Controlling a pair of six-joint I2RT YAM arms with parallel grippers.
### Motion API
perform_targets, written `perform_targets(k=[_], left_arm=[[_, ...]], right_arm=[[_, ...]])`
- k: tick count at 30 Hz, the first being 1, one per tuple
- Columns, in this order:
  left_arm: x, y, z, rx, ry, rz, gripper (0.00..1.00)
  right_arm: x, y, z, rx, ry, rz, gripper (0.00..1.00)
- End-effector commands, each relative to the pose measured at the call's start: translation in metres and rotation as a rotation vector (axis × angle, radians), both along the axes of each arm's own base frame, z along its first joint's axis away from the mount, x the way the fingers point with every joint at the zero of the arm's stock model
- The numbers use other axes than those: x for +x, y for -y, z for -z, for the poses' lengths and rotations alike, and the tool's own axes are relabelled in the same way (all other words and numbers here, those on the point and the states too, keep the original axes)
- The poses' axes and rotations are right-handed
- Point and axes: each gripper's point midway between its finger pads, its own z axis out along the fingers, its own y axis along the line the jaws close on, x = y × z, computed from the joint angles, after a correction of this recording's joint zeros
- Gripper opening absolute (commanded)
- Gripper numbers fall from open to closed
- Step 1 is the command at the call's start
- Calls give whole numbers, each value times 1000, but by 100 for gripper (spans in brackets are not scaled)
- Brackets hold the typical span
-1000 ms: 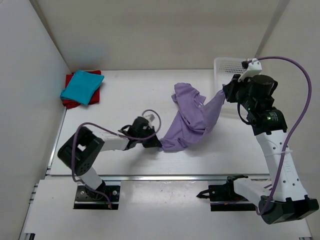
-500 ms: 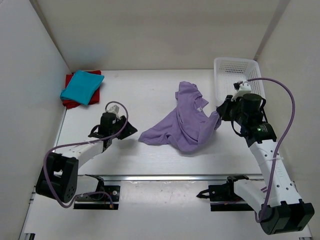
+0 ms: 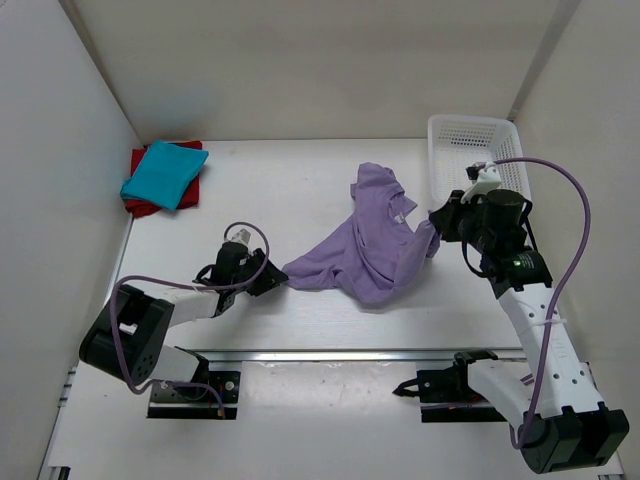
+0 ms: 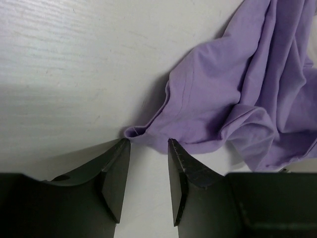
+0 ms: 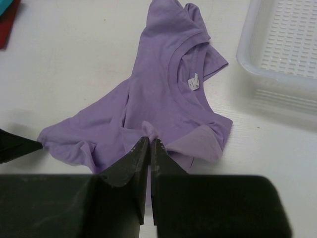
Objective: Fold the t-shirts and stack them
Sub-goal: Flatten out the tshirt
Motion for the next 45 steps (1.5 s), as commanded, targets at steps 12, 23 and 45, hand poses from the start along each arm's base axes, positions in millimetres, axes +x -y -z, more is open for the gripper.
perform_targets(k=[12,23,45], left_arm=[[23,-6,11,48,7,-95,20],[88,-5,-176,-91,338,-49,0],[121,-164,-429,-245,753,-337,0]], right_arm=[[-1,-13,-20,35,90,-56,0],[-6,4,-97,-12,209,58,0],[63,-53,-308,-145,526,21,0]])
